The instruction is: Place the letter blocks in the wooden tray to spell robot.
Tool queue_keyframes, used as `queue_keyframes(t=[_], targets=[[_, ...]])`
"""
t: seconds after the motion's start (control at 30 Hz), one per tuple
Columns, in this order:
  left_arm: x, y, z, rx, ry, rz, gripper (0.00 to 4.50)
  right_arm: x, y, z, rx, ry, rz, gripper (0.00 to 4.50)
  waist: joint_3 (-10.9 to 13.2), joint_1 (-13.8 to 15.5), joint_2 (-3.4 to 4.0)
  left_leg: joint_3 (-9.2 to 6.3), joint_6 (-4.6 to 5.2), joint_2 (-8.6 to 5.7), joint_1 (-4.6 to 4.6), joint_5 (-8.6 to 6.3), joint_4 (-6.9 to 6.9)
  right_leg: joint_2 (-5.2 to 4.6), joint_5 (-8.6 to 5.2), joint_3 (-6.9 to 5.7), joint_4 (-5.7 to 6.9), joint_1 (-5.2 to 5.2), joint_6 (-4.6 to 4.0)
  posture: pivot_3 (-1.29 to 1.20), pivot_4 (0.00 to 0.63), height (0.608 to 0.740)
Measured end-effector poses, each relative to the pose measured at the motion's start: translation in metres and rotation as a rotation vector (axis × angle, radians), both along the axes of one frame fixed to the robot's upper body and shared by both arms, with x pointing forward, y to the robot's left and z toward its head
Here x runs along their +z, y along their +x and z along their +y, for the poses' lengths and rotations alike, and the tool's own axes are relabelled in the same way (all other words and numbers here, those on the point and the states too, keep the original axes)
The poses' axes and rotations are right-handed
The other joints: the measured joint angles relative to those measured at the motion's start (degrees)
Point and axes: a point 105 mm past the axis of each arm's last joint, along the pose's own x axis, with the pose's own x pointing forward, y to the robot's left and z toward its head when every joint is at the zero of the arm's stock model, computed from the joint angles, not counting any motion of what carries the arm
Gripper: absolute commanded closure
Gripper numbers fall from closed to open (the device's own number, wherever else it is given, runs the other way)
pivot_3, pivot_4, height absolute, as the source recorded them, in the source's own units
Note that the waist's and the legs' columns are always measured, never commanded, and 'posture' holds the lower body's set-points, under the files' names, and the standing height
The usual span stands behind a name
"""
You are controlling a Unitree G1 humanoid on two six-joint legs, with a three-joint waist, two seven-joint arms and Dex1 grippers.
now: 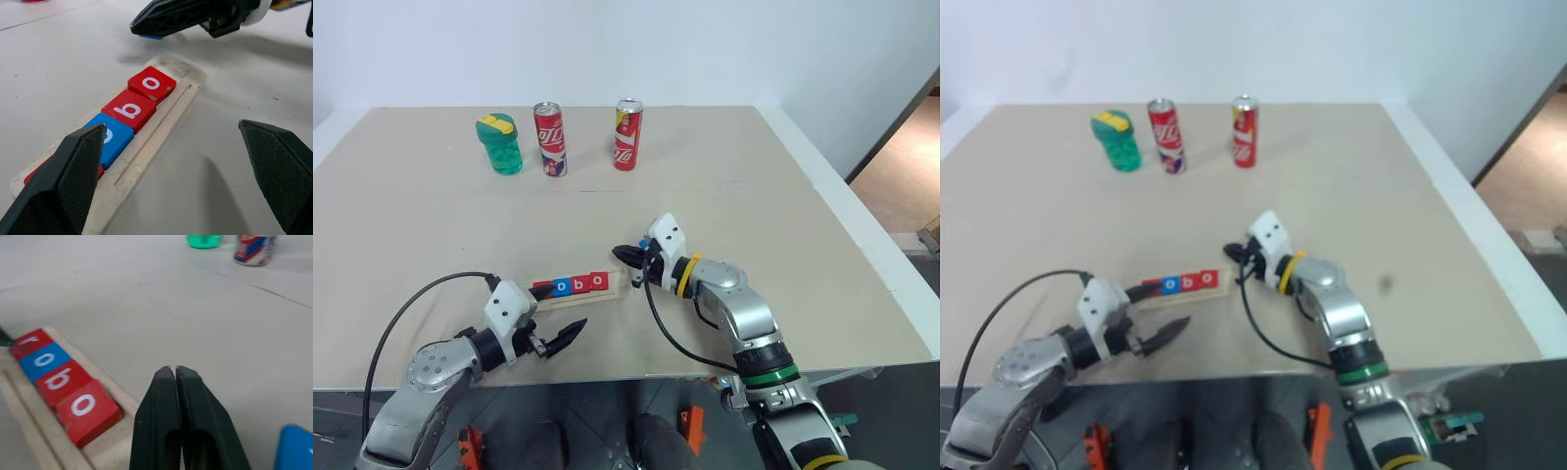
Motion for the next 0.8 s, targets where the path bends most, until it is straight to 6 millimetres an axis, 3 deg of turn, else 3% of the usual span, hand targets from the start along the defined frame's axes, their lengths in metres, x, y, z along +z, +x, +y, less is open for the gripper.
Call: queue_keyframes(t=[0.43,0.8], targets=[[0.005,0.003,-0.002,-0.016,-0.001,-0.017,0.0,-0.02,-0.014,0.011,0.03,-0.088,0.011,4.39,0.0,0.01,-0.01,0.02,0.0,-0.01,-0.01,0.0,-0.01,-0.02,-0.04,0.01,-0.01,0.0,0.02,0.0,0.15,0.74],[0.003,0.002,-0.002,-0.009,-0.003,-0.013,0.0,-0.021,-0.018,0.018,0.06,-0.094,0.009,4.39,0.0,0.01,-0.01,0.01,0.0,-0.01,-0.01,0.0,-0.01,-0.02,-0.04,0.0,-0.01,0.0,0.02,0.0,0.15,0.74]])
